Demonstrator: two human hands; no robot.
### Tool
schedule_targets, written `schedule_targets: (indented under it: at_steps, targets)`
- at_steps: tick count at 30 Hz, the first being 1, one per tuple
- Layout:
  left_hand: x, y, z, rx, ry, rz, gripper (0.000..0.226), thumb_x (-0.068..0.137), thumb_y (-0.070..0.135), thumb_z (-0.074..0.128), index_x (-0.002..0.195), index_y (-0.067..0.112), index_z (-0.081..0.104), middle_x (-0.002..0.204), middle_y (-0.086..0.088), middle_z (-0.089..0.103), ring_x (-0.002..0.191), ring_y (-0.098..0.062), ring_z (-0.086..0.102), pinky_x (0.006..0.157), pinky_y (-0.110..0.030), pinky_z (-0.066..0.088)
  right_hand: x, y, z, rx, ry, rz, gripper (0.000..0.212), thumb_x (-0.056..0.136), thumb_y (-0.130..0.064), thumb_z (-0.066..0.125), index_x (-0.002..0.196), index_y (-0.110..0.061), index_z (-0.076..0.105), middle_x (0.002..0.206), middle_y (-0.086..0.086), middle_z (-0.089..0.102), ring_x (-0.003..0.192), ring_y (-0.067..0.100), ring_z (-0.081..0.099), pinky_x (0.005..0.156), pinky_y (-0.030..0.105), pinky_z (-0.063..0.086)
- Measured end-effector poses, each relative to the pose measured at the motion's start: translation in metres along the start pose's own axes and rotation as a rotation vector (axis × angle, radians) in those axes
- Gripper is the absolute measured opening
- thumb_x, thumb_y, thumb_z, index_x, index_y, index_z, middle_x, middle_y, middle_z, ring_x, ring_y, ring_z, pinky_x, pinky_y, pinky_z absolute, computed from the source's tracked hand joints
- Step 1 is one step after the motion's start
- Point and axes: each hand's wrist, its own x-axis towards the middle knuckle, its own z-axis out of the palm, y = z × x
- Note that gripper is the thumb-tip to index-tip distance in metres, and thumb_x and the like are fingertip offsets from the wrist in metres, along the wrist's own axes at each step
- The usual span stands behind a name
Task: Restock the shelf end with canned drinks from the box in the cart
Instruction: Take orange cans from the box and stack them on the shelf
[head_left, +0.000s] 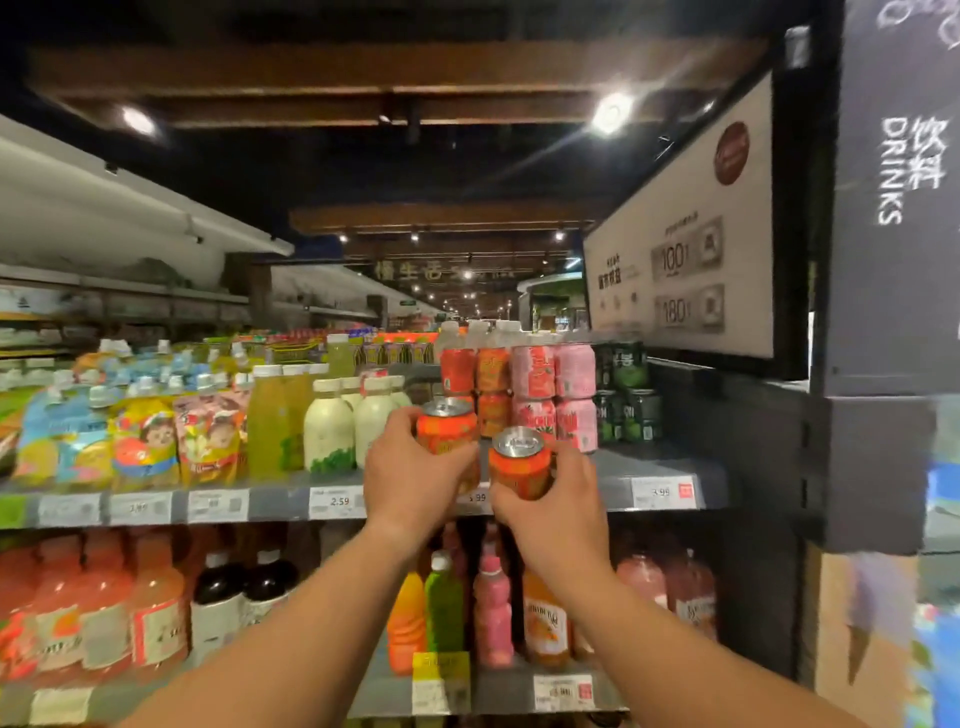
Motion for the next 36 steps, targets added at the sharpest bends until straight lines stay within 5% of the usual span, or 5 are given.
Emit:
schedule_targets:
  at_steps: [14,19,23,28,36]
  targets:
    - [0.116,-0.038,0.067,0.244,-0.111,-0.019,0.044,0.064,0.043,0.075,0.1,0.026,0.058,0.094,0.003,0.067,0.086,-0.022,0.064,0.077,-0.034,0.054,0.127,0.019,0.07,-0.174,-0.002,0.126,0.071,0.053,-0.056,0.071,0.114,-0.022,0.055,0.104,0.0,0.062,0.093,0.026,0.061,0.071,0.032,0.048]
    - [0.123,-0.06,0.073,0.314,-0.154,-0.064,0.04,0.067,0.039,0.074,0.099,0.024,0.056,0.094,0.001,0.068,0.087,-0.023,0.064,0.079,-0.036,0.055,0.134,0.028,0.082,-0.257,-0.081,0.14,0.035,0.062,-0.046,0.073,0.077,-0.026,0.049,0.075,-0.008,0.054,0.06,0.013,0.05,0.048,0.022,0.033]
    - [0.129,-0.067,0.081,0.388,-0.19,-0.077,0.041,0.07,0.042,0.073,0.101,0.021,0.056,0.099,-0.002,0.069,0.091,-0.026,0.065,0.078,-0.035,0.054,0.146,0.03,0.087,-0.314,-0.191,0.145,0.035,0.059,-0.054,0.074,0.068,-0.026,0.057,0.06,-0.013,0.054,0.051,0.004,0.048,0.042,0.018,0.028]
    - [0.143,-0.066,0.091,0.47,-0.272,-0.115,0.039,0.074,0.038,0.079,0.101,0.021,0.057,0.105,-0.001,0.069,0.086,-0.021,0.062,0.075,-0.029,0.048,0.162,0.025,0.097,-0.539,-0.279,0.172,0.048,0.067,-0.066,0.074,0.068,-0.024,0.05,0.063,-0.007,0.046,0.051,0.01,0.041,0.042,0.023,0.026]
    - [0.177,-0.076,0.111,0.6,-0.376,-0.226,0.028,0.084,0.03,0.069,0.106,0.014,0.067,0.11,-0.005,0.07,0.098,-0.024,0.067,0.083,-0.03,0.053,0.182,0.022,0.132,-0.624,-0.365,0.235,0.035,0.081,-0.023,0.067,0.114,-0.013,0.061,0.115,0.007,0.061,0.1,0.024,0.062,0.073,0.031,0.047]
